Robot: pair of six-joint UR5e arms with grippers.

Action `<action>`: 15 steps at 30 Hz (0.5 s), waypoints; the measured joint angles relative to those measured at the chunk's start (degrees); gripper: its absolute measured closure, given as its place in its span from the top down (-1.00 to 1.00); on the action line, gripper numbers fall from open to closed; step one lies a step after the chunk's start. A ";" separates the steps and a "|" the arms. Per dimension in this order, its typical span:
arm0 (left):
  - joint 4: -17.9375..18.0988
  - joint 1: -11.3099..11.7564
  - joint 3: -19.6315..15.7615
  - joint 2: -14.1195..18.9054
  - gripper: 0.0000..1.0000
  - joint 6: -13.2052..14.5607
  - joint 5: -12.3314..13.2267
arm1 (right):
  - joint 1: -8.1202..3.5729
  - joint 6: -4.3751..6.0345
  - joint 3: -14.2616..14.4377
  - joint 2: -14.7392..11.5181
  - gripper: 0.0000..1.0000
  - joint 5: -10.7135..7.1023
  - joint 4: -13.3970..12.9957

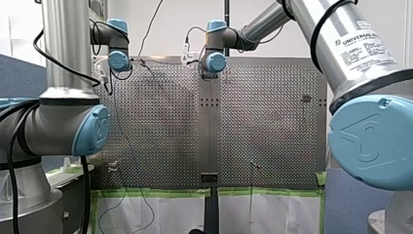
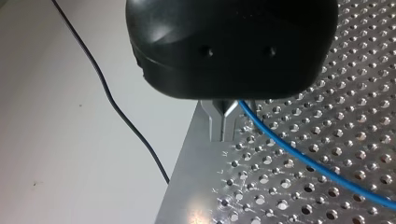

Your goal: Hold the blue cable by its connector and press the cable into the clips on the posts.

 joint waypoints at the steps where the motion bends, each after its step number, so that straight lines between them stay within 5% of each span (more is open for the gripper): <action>1: -0.03 0.11 0.11 -0.21 -1.00 0.04 0.20 | -0.05 0.00 -0.03 0.02 -1.00 -0.02 0.01; 15: -0.01 1.71 1.27 -2.08 -1.00 1.30 1.93 | -0.99 -0.08 -0.15 0.24 -1.00 -0.13 0.17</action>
